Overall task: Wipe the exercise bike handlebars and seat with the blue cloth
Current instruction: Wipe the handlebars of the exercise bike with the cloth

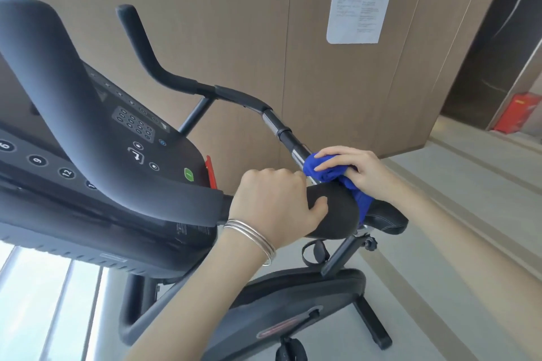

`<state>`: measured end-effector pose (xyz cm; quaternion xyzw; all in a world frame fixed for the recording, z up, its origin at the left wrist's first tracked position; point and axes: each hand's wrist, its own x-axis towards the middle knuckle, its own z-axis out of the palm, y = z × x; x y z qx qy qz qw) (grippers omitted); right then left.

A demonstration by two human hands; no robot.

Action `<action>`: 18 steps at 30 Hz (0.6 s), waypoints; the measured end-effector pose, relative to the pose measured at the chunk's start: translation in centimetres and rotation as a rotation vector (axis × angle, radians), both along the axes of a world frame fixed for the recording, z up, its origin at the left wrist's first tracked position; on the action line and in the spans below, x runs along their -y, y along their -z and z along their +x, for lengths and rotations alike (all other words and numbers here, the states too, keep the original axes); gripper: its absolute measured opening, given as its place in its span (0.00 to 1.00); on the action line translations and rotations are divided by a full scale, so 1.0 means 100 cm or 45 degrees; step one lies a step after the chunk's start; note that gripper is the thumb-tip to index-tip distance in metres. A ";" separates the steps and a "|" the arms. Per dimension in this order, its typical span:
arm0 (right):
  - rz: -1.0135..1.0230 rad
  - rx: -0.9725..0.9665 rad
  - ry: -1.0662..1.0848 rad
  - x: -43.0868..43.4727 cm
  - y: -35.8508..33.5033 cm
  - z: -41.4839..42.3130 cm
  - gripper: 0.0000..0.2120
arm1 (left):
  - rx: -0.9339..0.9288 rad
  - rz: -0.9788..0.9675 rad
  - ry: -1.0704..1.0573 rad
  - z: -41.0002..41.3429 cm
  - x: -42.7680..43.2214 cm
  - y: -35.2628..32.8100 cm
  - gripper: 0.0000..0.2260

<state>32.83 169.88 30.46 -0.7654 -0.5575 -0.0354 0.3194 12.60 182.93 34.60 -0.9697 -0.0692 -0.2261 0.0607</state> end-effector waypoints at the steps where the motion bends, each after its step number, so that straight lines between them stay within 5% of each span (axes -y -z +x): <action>1: -0.019 0.010 -0.010 0.006 0.000 -0.003 0.31 | 0.003 0.002 -0.003 0.000 0.001 0.001 0.21; 8: -0.009 0.089 -0.123 0.020 -0.010 0.006 0.24 | 0.002 0.010 0.000 -0.008 0.003 0.001 0.23; 18: 0.136 0.030 -0.002 0.121 0.019 0.104 0.26 | -0.179 -0.070 -0.547 0.086 0.090 0.021 0.22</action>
